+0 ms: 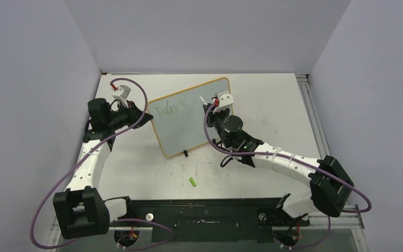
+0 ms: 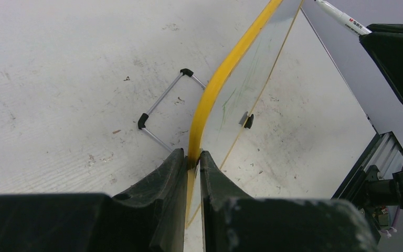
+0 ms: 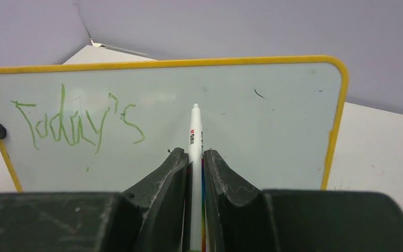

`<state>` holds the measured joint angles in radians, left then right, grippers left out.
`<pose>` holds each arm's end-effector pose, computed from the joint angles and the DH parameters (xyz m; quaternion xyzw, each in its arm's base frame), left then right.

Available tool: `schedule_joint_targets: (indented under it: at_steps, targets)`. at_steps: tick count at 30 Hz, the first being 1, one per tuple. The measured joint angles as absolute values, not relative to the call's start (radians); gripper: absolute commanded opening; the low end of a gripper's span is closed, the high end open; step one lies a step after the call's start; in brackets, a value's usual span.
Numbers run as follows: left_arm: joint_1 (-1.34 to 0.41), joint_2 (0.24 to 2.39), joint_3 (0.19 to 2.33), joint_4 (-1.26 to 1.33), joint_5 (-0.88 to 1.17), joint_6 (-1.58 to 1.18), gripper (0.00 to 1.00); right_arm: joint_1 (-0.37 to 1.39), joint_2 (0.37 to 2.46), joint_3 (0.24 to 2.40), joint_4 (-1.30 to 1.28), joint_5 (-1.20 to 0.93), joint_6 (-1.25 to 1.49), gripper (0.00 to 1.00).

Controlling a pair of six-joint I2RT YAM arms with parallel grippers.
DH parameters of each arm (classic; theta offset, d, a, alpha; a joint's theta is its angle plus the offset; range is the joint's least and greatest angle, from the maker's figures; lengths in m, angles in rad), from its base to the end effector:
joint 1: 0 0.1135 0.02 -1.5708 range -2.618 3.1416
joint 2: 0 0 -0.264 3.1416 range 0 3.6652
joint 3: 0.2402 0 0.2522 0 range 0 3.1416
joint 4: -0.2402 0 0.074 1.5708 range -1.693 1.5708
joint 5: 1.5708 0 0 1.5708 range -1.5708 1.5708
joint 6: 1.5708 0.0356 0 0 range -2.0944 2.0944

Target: Write a sentence on the whiteboard

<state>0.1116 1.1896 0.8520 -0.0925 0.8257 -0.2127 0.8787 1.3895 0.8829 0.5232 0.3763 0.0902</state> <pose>0.2633 0.0032 0.2931 0.0893 0.7959 -0.3623 0.4769 0.2161 0.2402 0.3086 -0.1415 0.6872 0.2101 0.6809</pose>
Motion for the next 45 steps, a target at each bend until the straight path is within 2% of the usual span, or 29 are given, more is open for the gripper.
schedule_joint_targets:
  at_steps: [26, 45]
  targets:
    - [0.110, 1.190, 0.854, -0.098, 0.815, -0.200, 0.00, 0.870, 1.511, 0.986, 0.540, 0.305, 0.076, 0.05]
    - [0.110, 1.190, 0.854, -0.113, 0.814, -0.200, 0.00, 0.899, 1.515, 0.930, 0.552, 0.306, 0.064, 0.05]
